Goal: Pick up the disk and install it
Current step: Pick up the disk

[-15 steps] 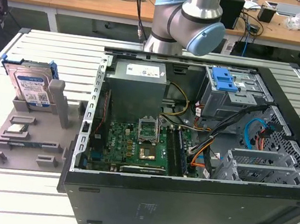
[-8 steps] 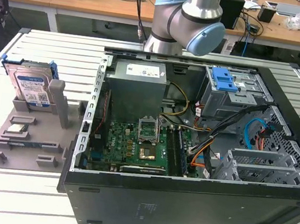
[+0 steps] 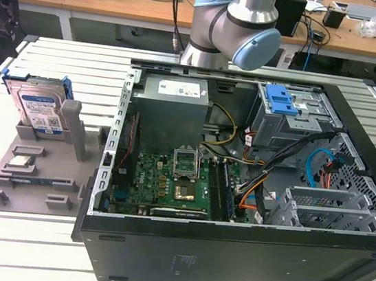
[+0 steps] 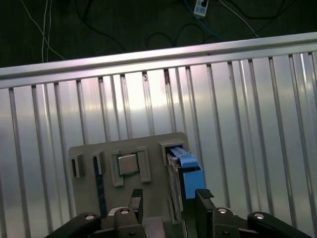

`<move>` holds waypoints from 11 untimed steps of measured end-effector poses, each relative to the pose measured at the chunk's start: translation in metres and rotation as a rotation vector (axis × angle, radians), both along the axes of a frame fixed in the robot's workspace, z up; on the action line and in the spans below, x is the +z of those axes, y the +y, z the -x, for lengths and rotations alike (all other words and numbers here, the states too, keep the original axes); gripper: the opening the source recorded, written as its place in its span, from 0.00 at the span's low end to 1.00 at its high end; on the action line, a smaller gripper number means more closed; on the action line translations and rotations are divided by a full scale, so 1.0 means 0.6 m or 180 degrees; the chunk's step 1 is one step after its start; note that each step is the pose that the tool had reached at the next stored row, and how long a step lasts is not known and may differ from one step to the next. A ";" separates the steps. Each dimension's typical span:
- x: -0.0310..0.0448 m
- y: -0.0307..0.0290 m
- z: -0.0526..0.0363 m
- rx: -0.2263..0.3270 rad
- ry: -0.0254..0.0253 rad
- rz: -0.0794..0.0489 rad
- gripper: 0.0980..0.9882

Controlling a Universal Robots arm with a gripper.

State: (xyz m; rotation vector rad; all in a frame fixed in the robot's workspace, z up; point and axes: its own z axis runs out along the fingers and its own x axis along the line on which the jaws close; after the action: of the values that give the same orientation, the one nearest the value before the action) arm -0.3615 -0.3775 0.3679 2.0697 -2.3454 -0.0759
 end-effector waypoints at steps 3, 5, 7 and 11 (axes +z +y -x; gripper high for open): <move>-0.016 0.0164 0.000 0.0064 0.0000 0.0000 0.50; -0.028 0.0280 -0.001 0.0126 0.0000 0.0000 0.50; -0.038 0.0374 -0.001 0.0169 0.0000 0.0000 0.50; -0.051 0.0437 -0.002 0.0215 0.0000 0.0001 0.50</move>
State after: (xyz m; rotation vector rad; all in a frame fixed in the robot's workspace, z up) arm -0.3605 -0.3513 0.3375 2.1465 -2.2730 -0.0748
